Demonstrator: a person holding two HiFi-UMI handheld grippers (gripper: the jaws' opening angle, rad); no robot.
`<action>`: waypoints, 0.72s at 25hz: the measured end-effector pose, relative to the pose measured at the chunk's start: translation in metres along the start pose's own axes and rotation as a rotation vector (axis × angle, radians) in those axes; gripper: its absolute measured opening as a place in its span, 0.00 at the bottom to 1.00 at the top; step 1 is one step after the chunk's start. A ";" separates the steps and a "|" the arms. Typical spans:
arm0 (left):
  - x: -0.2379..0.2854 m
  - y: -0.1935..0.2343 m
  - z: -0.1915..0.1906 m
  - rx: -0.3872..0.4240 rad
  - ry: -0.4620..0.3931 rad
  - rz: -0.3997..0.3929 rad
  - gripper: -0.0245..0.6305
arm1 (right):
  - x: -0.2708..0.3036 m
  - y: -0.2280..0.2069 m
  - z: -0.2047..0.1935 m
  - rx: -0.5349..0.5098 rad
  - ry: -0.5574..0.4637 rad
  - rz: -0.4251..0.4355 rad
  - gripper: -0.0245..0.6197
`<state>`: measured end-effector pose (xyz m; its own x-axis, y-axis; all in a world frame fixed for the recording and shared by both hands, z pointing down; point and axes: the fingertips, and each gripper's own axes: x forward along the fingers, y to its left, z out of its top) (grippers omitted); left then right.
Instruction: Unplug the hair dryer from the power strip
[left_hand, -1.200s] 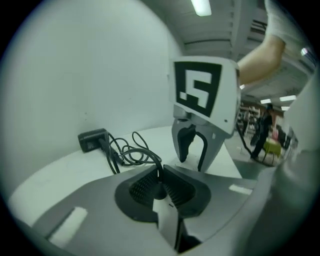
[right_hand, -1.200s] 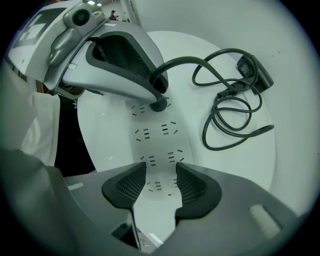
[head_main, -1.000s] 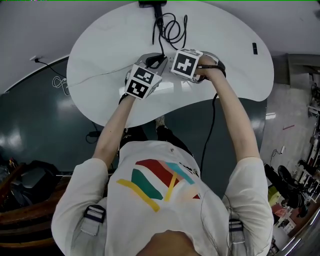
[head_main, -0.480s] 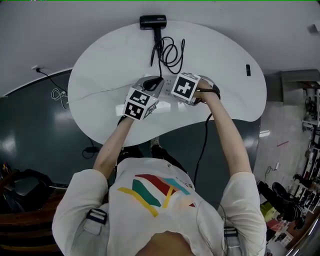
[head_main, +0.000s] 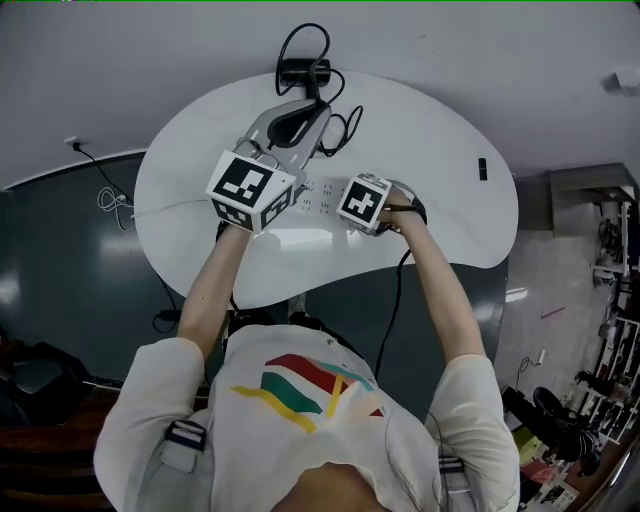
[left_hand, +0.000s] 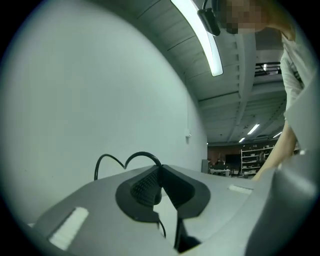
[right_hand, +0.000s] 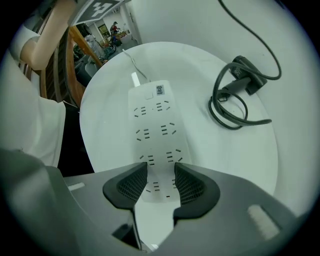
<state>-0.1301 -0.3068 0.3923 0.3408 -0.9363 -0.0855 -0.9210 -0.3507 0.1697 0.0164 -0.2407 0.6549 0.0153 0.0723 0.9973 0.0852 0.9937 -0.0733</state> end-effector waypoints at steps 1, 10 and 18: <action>-0.002 0.006 0.002 0.004 0.001 0.014 0.06 | -0.002 -0.002 0.000 0.002 -0.004 -0.003 0.33; -0.003 0.002 0.002 0.022 0.013 0.037 0.07 | -0.005 -0.008 0.002 0.007 -0.028 -0.024 0.33; -0.008 0.019 -0.022 0.016 0.053 0.096 0.07 | -0.004 -0.005 0.001 0.014 -0.033 -0.017 0.33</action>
<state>-0.1455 -0.3066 0.4178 0.2604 -0.9653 -0.0173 -0.9525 -0.2598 0.1586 0.0149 -0.2463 0.6512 -0.0187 0.0578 0.9982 0.0712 0.9959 -0.0564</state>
